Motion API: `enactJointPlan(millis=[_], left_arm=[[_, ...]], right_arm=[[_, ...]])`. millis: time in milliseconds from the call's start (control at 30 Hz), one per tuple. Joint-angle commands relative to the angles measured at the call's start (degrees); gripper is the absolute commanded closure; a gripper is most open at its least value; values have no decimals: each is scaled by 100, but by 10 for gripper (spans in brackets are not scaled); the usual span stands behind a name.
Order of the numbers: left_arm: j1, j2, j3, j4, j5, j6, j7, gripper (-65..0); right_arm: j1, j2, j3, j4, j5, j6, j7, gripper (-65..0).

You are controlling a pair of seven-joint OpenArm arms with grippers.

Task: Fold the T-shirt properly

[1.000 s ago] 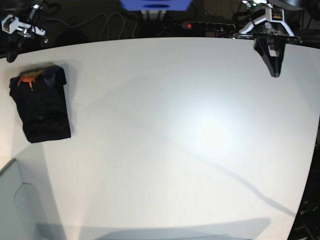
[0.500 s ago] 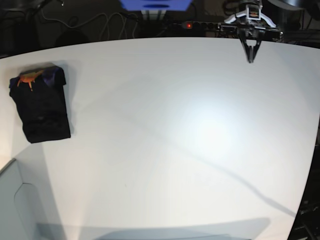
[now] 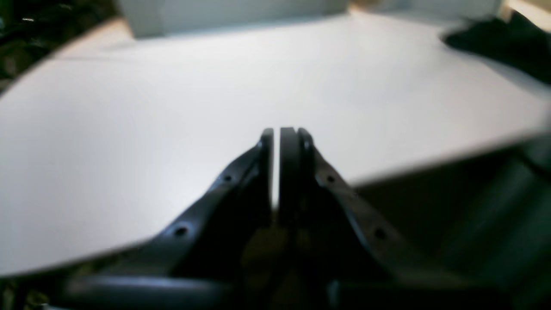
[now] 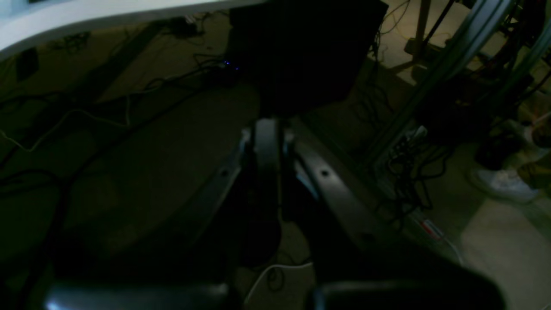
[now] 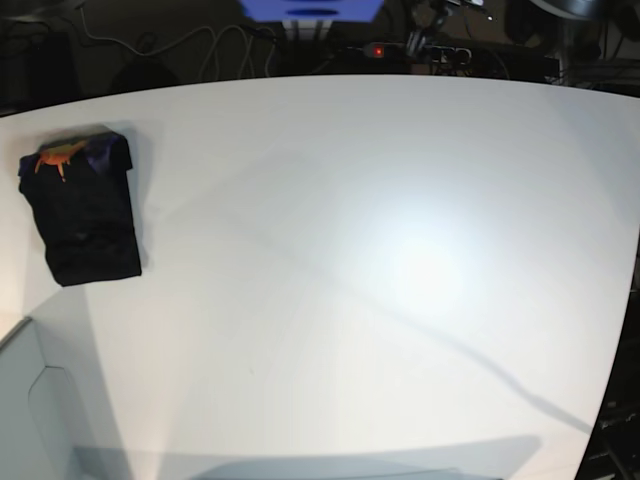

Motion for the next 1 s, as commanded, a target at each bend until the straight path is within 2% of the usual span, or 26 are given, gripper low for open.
enactJointPlan(millis=[0,267,400,567,833,900,967], left_arm=[[172,-17,-2,-77,28,18,-189,-22],[93,-175,-2,-1563,116,18,-180,-22],[-435,-201,-2,-2758,116,18,-180,-22],[-1358,-316,-2,-4455,108,18,-172,-22],[-2246,-289,-37,-5826,108,18,-145,-22],[-2386,-272,-37,-6011,108,18,-5,-22],[-2553,-272,-37,-6152,108,18,541,-22]], right_arm=[[-120,30,21,19,57,9,206,0],[-120,30,21,1,49,9,198,0],[3,66,-102,-280,49,9,180,0],[487,294,-427,-1335,49,9,189,0],[1173,496,-1078,-2566,49,9,145,0],[1322,549,-1333,-2786,49,9,-66,0],[1498,576,-1561,-2970,49,9,-629,0]])
